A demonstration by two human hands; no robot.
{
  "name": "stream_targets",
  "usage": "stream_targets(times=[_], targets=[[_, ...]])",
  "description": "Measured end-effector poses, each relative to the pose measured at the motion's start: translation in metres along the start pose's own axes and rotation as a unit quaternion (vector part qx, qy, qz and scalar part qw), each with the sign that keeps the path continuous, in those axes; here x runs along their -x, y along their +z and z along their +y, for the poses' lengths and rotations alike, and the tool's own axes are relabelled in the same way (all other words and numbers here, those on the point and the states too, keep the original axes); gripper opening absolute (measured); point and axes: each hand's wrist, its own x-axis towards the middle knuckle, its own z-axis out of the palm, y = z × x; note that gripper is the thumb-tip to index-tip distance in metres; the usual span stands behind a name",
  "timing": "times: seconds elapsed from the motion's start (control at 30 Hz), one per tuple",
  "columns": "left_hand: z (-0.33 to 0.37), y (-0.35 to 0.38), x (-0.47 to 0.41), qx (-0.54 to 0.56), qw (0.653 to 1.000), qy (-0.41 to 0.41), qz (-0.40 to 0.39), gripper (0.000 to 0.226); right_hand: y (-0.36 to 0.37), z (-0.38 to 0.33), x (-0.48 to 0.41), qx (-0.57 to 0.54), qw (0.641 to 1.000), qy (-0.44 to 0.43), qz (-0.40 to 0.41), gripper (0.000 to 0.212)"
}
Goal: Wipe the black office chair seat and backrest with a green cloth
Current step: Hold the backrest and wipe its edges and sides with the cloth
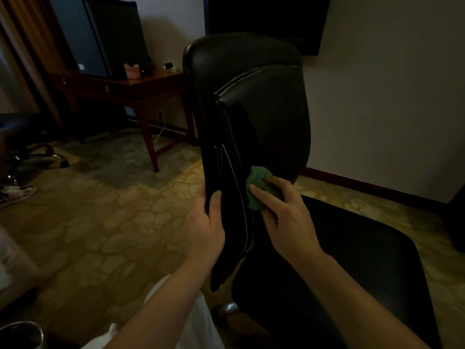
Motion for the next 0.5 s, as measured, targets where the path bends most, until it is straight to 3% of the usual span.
stream_targets(times=[0.23,0.5], targets=[[0.001,0.002,0.001,0.007,1.000,-0.003,0.004,0.057,0.007,0.010,0.024,0.004,0.999,0.026,-0.031,0.051],[0.000,0.002,0.001,0.017,1.000,-0.003,0.004,0.050,-0.007,0.001,-0.008,-0.010,1.000,0.004,0.014,0.045]])
